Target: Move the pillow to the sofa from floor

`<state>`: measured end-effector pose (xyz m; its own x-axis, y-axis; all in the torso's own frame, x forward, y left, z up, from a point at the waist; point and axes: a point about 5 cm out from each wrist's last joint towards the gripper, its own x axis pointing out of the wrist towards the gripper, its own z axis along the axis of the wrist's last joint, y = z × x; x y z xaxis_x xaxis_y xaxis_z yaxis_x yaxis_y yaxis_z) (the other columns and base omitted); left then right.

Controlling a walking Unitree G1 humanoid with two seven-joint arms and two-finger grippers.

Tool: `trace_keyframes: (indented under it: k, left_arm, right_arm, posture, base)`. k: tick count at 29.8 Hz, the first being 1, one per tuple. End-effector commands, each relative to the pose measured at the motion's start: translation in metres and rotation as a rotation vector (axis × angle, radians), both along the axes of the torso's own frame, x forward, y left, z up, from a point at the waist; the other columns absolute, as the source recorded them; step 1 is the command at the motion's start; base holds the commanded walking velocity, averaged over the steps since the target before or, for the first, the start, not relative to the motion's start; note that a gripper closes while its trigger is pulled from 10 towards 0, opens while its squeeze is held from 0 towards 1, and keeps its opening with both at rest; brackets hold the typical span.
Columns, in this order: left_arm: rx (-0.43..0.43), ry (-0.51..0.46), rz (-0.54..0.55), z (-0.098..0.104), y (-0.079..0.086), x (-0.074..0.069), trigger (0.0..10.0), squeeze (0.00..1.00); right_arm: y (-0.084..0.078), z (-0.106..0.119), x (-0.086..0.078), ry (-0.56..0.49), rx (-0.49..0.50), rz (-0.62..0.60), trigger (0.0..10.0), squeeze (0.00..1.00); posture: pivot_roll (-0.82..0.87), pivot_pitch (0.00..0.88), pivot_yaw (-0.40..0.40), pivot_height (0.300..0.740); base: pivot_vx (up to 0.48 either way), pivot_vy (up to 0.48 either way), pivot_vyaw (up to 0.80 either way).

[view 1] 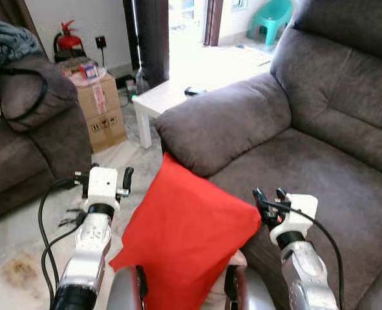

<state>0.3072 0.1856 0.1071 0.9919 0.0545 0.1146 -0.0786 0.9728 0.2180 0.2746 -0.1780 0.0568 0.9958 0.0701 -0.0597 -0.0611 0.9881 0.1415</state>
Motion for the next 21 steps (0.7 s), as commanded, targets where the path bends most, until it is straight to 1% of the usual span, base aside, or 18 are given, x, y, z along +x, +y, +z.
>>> trace_keyframes:
  k: [1, 6, 7, 9, 11, 13, 14, 19, 20, 21]
  left_arm:
    - [0.0, 0.007, 0.015, -0.001, 0.003, -0.001, 10.0, 0.0]
    - [-0.001, 0.009, 0.012, -0.001, 0.003, -0.001, 10.0, 0.0]
    - [-0.006, 0.012, 0.009, -0.001, 0.003, -0.001, 10.0, 0.0]
    - [-0.023, 0.022, 0.009, -0.002, 0.004, -0.001, 10.0, 0.0]
    - [-0.047, 0.029, 0.015, -0.003, 0.005, -0.001, 10.0, 0.0]
    - [-0.072, 0.032, 0.035, -0.002, 0.009, -0.002, 10.0, 0.0]
    - [-0.086, 0.032, 0.046, -0.001, 0.012, -0.002, 10.0, 0.0]
    - [-0.09, 0.026, 0.058, 0.001, 0.016, -0.003, 10.0, 0.0]
    - [-0.096, 0.024, 0.069, 0.003, 0.019, -0.004, 10.0, 0.0]
    - [-0.096, 0.024, 0.069, 0.003, 0.019, -0.004, 10.0, 0.0]
  right_arm:
    - [-0.001, -0.001, 0.001, 0.012, -0.012, 0.003, 10.0, 0.0]
    - [0.001, 0.0, 0.004, 0.015, -0.003, 0.007, 10.0, 0.0]
    - [0.002, 0.0, 0.005, 0.021, 0.024, 0.011, 10.0, 0.0]
    - [0.003, -0.002, 0.007, 0.048, 0.039, 0.015, 10.0, 0.0]
    - [0.005, -0.005, 0.01, 0.08, 0.079, 0.018, 10.0, 0.0]
    - [0.009, -0.004, 0.015, 0.088, 0.154, 0.018, 10.0, 0.0]
    - [0.012, -0.005, 0.019, 0.11, 0.181, 0.026, 10.0, 0.0]
    - [0.015, -0.005, 0.025, 0.122, 0.194, 0.038, 10.0, 0.0]
    - [0.017, -0.004, 0.029, 0.128, 0.219, 0.041, 10.0, 0.0]
    - [0.017, -0.004, 0.029, 0.128, 0.219, 0.041, 10.0, 0.0]
  posture:
    - [0.02, 0.0, -0.047, 0.517]
    - [0.03, 0.0, -0.053, 0.517]
    - [0.03, 0.0, -0.055, 0.517]
    - [0.04, 0.0, -0.058, 0.517]
    - [0.04, 0.0, -0.062, 0.517]
    - [0.05, 0.0, -0.068, 0.517]
    - [0.06, 0.0, -0.071, 0.517]
    - [0.08, 0.0, -0.085, 0.517]
    - [0.09, 0.0, -0.09, 0.517]
    - [0.09, 0.0, -0.09, 0.517]
  base:
    - [0.0, 0.0, 0.0]
    - [0.0, 0.0, 0.0]
    - [0.0, 0.0, 0.0]
    - [0.0, 0.0, 0.0]
    - [0.0, 0.0, 0.0]
    - [0.0, 0.0, 0.0]
    - [0.0, 0.0, 0.0]
    - [0.0, 0.0, 0.0]
    - [0.0, 0.0, 0.0]
    - [0.0, 0.0, 0.0]
